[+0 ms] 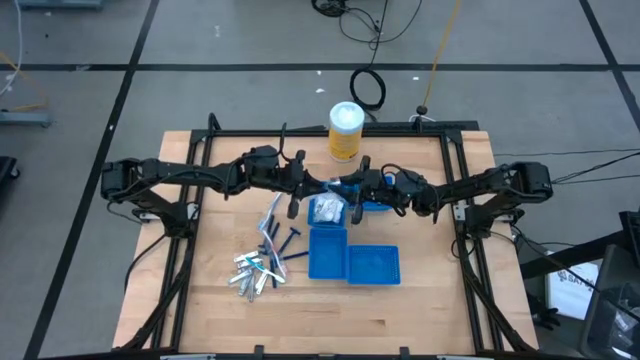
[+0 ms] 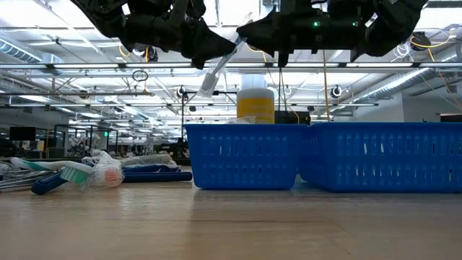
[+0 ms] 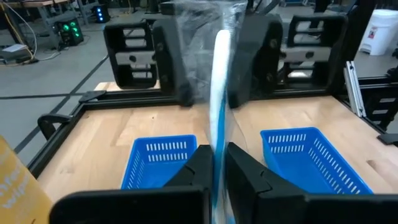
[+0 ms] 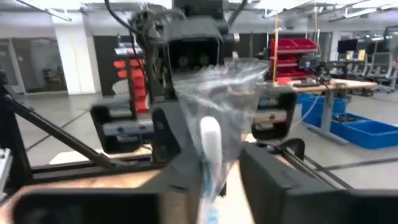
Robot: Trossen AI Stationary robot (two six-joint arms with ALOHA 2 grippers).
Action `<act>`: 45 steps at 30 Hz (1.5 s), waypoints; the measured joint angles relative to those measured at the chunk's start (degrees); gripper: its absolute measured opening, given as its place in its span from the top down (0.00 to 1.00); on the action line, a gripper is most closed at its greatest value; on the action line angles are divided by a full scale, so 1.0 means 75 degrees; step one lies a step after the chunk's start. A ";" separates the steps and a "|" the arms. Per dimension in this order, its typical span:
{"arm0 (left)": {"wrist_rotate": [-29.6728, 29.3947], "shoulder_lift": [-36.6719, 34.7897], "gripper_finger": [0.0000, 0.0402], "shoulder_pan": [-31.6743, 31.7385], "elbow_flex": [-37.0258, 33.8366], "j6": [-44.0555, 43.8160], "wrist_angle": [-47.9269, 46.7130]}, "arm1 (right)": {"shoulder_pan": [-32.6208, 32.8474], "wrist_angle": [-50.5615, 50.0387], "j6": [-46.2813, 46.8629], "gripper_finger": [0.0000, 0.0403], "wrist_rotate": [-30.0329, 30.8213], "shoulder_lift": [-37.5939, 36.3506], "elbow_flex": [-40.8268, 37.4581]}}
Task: Pick & Place Travel size toiletries
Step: Put the blue toothbrush into the top right blue bin
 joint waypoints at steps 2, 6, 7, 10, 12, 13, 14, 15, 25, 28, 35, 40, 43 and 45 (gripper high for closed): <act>-0.0081 0.0000 0.96 -0.0005 0.0000 -0.0011 -0.0008 | -0.0053 -0.0012 -0.0111 0.93 -0.0049 0.0019 0.0004; -0.0583 0.0000 0.98 -0.0083 -0.0003 -0.0436 -0.0024 | -0.0072 -0.0070 -0.0518 0.95 -0.0015 0.0020 0.0004; -0.0834 0.0000 0.98 -0.0121 -0.0006 -0.0671 -0.0024 | -0.0072 -0.0079 -0.0573 0.95 0.0002 0.0020 0.0004; -0.1322 -0.0026 0.86 -0.0255 0.0007 -0.1023 -0.0038 | -0.0100 -0.0184 -0.0717 0.95 0.0036 0.0020 0.0008; -0.1372 -0.0129 0.75 -0.0367 0.0163 -0.1136 -0.0062 | -0.0118 -0.0337 -0.0810 0.95 0.0045 0.0020 0.0009; -0.1364 -0.0195 0.69 -0.0431 0.0286 -0.1148 0.0014 | -0.0125 -0.0438 -0.0841 0.95 0.0047 0.0025 0.0006; -0.1352 -0.0267 0.63 -0.0474 0.0371 -0.1080 0.0047 | -0.0133 -0.0559 -0.0890 0.95 0.0050 0.0015 0.0006; -0.1344 -0.0315 0.57 -0.0509 0.0441 -0.0929 0.0006 | -0.0133 -0.0730 -0.0975 0.95 0.0053 -0.0036 0.0006; -0.3081 -0.0305 0.25 -0.0539 0.0530 -0.0404 -0.1290 | -0.0126 -0.5420 -0.1290 0.95 0.0493 -0.2610 0.0281; -0.3718 -0.0256 0.22 -0.0529 0.0527 -0.0617 -0.1846 | -0.0185 -0.7632 -0.1078 0.95 0.0790 -0.3288 0.0853; -0.4011 -0.0262 0.24 -0.0524 0.0530 -0.0685 -0.2046 | -0.0688 -1.1054 -0.0407 0.95 0.1058 -0.3568 0.1504; -0.4013 -0.0262 0.27 -0.0478 0.0532 -0.0541 -0.2050 | -0.0911 -1.1572 -0.0001 0.95 0.1023 -0.3136 0.1501; -0.4011 -0.0262 0.29 -0.0447 0.0533 -0.0565 -0.2077 | -0.0911 -1.1700 0.0153 0.95 0.0610 -0.2879 0.1501; -0.4008 -0.0262 0.31 -0.0426 0.0530 -0.0565 -0.2100 | -0.0911 -1.1660 0.0180 0.95 0.0444 -0.2681 0.1501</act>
